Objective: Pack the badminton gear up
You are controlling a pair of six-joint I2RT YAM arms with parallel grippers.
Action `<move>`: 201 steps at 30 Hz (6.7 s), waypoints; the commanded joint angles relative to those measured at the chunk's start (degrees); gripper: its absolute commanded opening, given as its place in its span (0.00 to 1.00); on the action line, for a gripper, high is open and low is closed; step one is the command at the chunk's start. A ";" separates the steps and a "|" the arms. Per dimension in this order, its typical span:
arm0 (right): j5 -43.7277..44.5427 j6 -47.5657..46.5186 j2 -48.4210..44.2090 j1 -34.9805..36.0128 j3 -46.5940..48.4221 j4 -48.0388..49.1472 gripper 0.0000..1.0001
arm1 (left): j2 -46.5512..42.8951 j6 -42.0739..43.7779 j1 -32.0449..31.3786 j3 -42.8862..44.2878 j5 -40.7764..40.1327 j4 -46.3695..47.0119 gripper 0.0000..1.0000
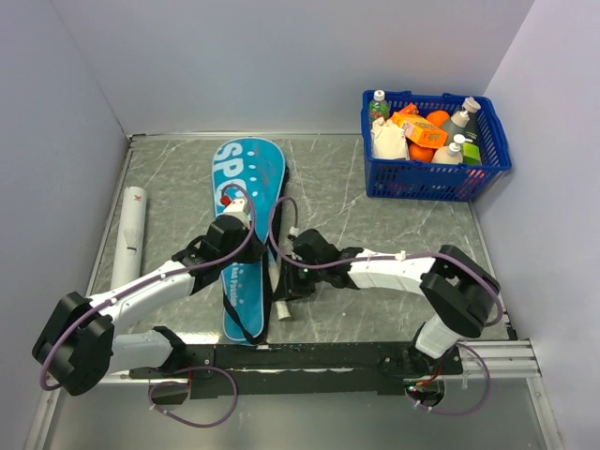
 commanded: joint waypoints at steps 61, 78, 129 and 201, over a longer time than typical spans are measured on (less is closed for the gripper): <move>5.16 -11.92 0.35 1.57 1.22 3.42 0.44 | -8.92 -30.67 3.90 -3.93 -25.16 -38.79 0.01; -1.44 -8.06 3.78 2.53 1.14 10.62 0.42 | -3.74 -29.70 4.25 -7.97 -18.75 -30.10 0.01; -6.28 5.49 9.42 4.65 -6.32 36.83 0.46 | -12.52 -27.42 4.17 -10.44 -16.19 -29.91 0.01; 5.15 -6.13 57.14 -22.07 78.75 -18.20 0.12 | 8.75 -20.12 -0.14 -3.14 -6.01 -7.33 0.01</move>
